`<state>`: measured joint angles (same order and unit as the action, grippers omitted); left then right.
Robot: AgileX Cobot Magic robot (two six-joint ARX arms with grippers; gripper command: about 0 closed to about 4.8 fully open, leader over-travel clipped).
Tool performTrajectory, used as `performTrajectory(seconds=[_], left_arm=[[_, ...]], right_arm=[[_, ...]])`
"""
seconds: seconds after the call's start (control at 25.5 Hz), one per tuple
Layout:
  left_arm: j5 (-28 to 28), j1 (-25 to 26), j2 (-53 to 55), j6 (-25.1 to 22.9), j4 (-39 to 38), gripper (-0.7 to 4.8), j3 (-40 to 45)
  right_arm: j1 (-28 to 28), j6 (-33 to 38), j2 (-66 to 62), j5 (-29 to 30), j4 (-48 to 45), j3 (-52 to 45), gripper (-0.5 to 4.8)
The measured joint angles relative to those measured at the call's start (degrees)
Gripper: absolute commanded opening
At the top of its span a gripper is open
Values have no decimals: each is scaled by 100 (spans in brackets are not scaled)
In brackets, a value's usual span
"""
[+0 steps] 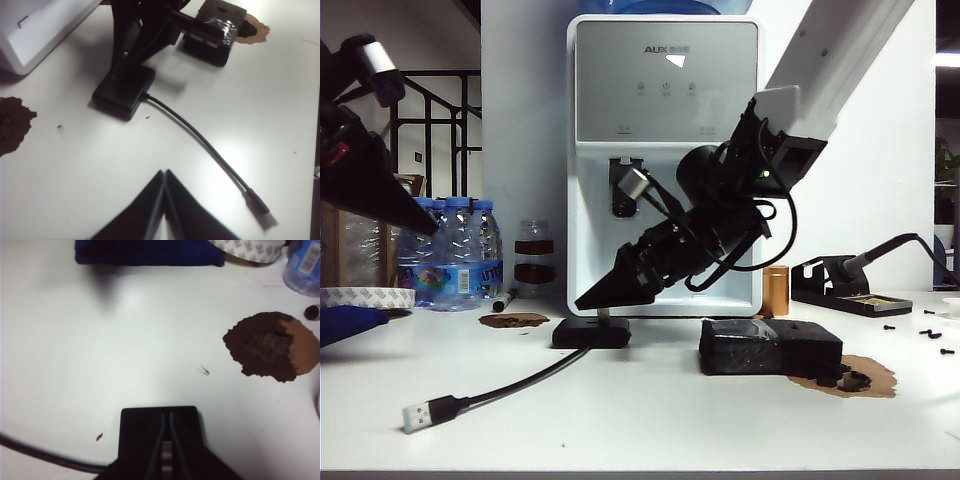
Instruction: Take the USB flash drive out of the black sponge and insert it into the slot on top of the black USB adpator box.
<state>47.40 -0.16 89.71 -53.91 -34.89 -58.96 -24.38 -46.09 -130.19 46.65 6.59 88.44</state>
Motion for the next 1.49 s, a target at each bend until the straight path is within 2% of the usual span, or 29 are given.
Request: performTrajectory(seconds=[0.23, 0.67, 1.49], left_arm=[[11, 0, 2, 35, -2, -4, 0], [11, -2, 2, 37, -4, -4, 0], [11, -2, 2, 37, 2, -4, 0]], right_arm=[[-15, 122, 13, 332, -24, -33, -1], [-72, 238, -35, 94, -463, -31, -1], [-66, 389, -136, 385, -627, -31, -1]])
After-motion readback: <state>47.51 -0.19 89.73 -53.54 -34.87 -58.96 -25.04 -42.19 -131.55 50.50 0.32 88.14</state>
